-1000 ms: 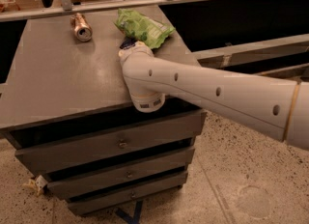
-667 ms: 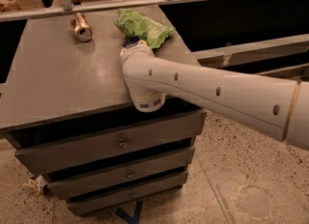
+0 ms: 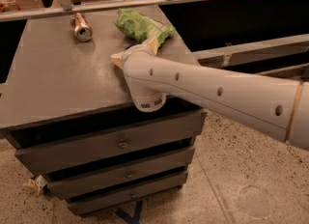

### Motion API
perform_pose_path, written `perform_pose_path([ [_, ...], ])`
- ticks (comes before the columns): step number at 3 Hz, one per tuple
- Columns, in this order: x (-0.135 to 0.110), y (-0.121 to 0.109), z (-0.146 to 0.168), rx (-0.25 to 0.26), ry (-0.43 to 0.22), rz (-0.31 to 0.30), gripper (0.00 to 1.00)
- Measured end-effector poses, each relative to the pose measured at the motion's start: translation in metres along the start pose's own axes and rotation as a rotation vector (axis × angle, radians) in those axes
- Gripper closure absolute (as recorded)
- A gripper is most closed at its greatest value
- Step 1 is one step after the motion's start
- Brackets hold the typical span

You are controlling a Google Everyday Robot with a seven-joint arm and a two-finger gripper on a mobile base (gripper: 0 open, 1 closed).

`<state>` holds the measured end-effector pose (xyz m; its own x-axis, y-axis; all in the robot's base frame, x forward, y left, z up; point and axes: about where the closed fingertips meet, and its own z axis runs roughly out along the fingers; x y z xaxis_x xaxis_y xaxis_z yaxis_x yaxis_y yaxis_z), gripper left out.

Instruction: Move rxbar blueberry near green rice chip bag

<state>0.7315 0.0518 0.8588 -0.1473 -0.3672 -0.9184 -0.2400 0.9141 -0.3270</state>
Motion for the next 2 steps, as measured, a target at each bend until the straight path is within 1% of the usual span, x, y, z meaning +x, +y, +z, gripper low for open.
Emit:
perform_pose_path([
  [1, -0.004, -0.008, -0.016, -0.018, -0.008, 0.011, 0.0],
  [2, -0.01, -0.035, -0.044, -0.008, -0.019, 0.043, 0.0],
])
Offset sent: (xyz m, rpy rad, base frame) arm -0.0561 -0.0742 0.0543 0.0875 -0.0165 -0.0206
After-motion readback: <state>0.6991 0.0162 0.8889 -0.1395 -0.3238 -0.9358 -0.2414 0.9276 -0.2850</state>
